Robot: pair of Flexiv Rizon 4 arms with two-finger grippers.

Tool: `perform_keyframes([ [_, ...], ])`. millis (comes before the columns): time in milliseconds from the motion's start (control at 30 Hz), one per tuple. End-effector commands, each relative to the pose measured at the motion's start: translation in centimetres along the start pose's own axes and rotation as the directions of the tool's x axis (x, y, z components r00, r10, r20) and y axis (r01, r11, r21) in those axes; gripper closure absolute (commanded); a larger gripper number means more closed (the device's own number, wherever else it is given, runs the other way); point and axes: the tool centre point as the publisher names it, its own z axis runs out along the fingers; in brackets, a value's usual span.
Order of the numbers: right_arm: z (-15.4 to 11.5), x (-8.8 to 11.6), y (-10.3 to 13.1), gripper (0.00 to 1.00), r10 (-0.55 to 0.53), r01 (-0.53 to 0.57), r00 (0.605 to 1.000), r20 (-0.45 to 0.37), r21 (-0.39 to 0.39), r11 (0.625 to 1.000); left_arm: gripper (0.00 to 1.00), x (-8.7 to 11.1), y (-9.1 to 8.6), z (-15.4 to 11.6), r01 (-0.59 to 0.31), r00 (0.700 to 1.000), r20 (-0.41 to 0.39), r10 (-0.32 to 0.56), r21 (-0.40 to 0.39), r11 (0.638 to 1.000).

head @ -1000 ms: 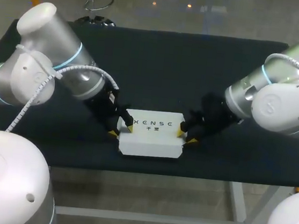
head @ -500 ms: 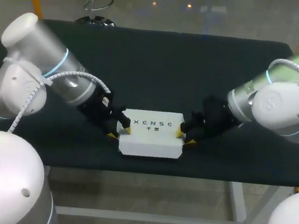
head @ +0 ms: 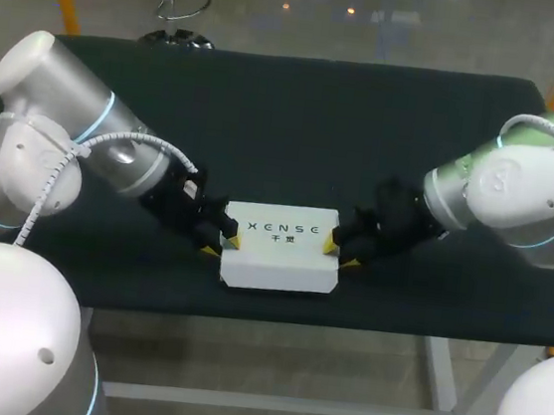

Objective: Assemble the packaging by folding the flat box into shape, placing the metal phone stand inside, and closing the box properly

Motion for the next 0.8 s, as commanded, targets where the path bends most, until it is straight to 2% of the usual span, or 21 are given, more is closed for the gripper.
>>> perform_keyframes([
  [33, 0.32, 0.22, -0.11, 0.49, -0.005, 0.005, 1.0, -0.02, 0.0, 1.0, 0.54, 0.4, -0.07, 0.45, 0.002, 1.0, 0.006, -0.002, -0.003, 1.0],
  [267, 0.18, 0.41, -0.17, 0.42, 0.002, -0.002, 0.999, -0.036, -0.009, 1.0, 0.51, 0.54, 0.02, 0.32, 0.008, 1.0, 0.006, -0.008, -0.001, 1.0],
  [367, 0.16, 0.38, -0.2, 0.44, 0.012, -0.013, 0.999, -0.041, -0.014, 1.0, 0.51, 0.6, 0.05, 0.34, 0.012, 1.0, 0.007, -0.012, -0.004, 1.0],
  [467, 0.12, 0.3, -0.19, 0.46, 0.017, -0.017, 0.999, -0.042, -0.015, 1.0, 0.42, 0.61, 0.06, 0.35, 0.015, 1.0, 0.008, -0.015, -0.008, 1.0],
  [700, 0.12, 0.3, -0.19, 0.51, 0.017, -0.017, 0.999, -0.042, -0.015, 1.0, 0.47, 0.61, 0.06, 0.35, 0.015, 1.0, 0.008, -0.015, -0.008, 1.0],
  [800, 0.12, 0.3, -0.19, 0.51, 0.017, -0.017, 0.999, -0.042, -0.015, 1.0, 0.47, 0.61, 0.06, 0.35, 0.015, 1.0, 0.008, -0.015, -0.008, 1.0],
])
